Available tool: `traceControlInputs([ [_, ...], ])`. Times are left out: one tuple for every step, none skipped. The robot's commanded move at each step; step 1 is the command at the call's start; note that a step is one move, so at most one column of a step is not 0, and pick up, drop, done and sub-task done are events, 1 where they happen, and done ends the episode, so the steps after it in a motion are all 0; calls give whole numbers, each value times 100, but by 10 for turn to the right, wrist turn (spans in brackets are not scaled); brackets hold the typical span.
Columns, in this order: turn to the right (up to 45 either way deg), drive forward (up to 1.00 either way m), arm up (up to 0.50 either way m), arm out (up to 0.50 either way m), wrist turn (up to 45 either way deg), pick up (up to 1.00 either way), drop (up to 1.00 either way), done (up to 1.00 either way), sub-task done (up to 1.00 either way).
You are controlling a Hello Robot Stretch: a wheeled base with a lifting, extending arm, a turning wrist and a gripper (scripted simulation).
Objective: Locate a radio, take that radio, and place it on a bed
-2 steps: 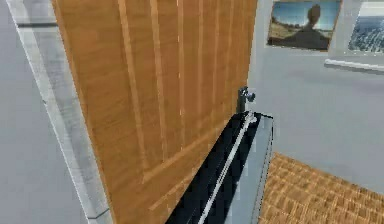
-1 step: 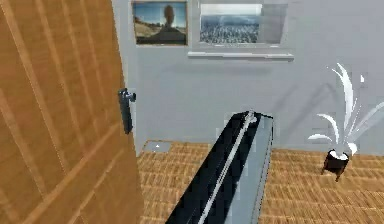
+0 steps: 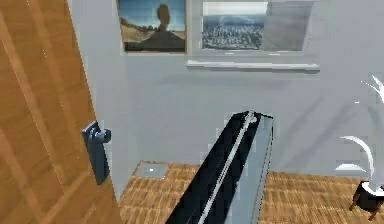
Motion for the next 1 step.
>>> traceControlInputs([
  [450,0,0,0,0,0,0,0,0],
])
